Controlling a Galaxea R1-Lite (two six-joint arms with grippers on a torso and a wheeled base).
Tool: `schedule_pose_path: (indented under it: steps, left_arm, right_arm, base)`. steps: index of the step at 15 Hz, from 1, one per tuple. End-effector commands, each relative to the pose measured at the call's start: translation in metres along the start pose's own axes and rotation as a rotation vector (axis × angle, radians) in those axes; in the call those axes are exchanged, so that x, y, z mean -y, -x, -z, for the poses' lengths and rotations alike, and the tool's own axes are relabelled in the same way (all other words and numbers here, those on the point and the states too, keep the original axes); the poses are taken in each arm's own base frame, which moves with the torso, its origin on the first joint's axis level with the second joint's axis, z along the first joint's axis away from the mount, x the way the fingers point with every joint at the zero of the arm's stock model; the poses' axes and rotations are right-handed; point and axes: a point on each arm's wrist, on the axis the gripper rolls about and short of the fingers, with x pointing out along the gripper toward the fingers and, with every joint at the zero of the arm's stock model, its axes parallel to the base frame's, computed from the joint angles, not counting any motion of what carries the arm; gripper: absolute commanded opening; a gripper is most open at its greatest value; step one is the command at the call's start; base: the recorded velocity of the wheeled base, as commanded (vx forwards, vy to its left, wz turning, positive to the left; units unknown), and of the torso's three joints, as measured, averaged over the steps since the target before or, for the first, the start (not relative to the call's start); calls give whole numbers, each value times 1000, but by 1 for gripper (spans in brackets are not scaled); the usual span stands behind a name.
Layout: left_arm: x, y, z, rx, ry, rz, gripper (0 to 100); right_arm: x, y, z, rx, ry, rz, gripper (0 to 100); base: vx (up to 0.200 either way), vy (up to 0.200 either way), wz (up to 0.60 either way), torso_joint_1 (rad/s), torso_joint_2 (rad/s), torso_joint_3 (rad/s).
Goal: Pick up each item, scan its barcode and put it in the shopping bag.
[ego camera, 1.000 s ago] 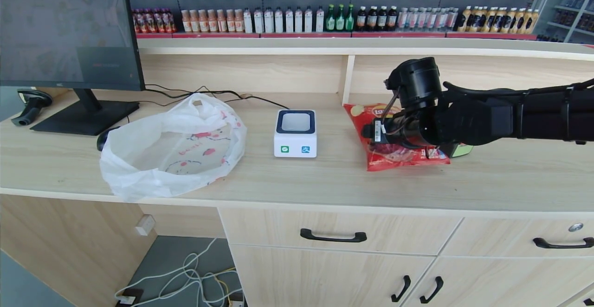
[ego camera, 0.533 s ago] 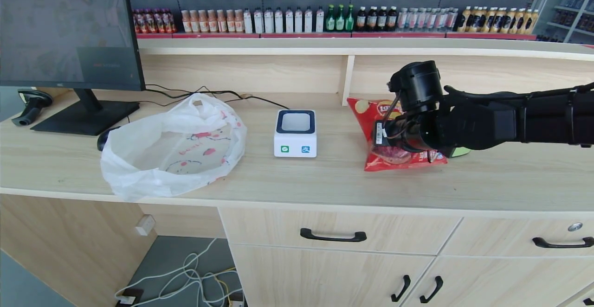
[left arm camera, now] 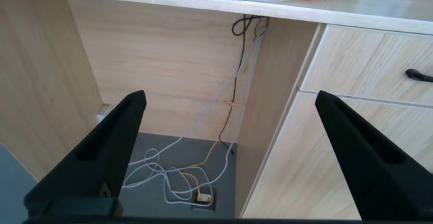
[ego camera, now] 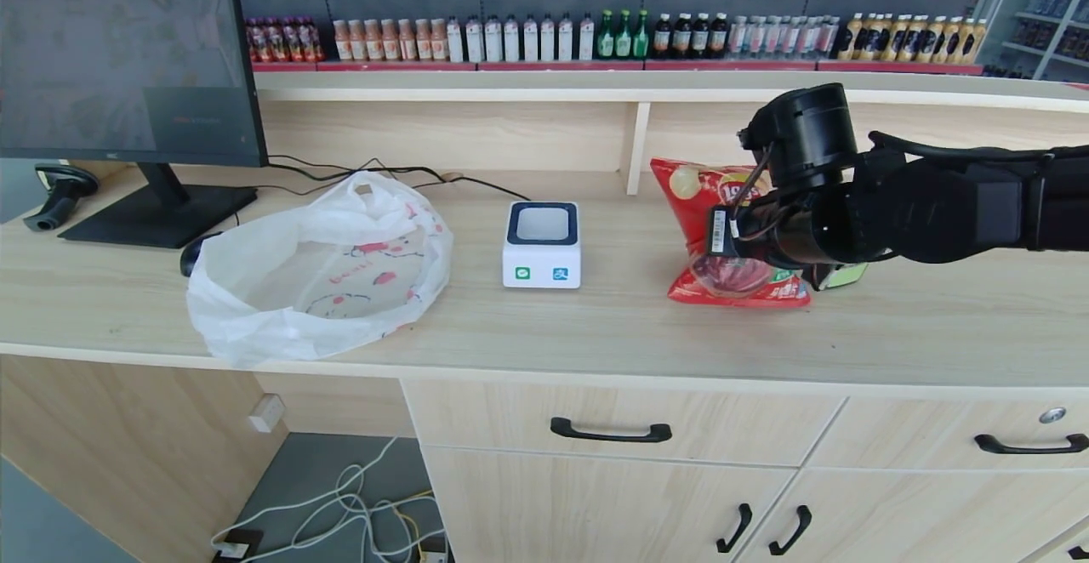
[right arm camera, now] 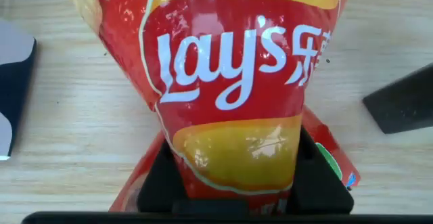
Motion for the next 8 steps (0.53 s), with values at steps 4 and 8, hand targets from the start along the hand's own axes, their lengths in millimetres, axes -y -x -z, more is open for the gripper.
schedule_pose_path:
  steps: [4,8]
  left_arm:
    - [0,0,0,0,1,0,100]
    - [0,0,0,0,1,0,100]
  right_arm:
    - [16,47,-29,122,-43,-2,0]
    - [15,101,-43,229,-38,-17,0]
  base:
    - [0,0,0,0,0,0]
    - [0,0,0,0,0,0]
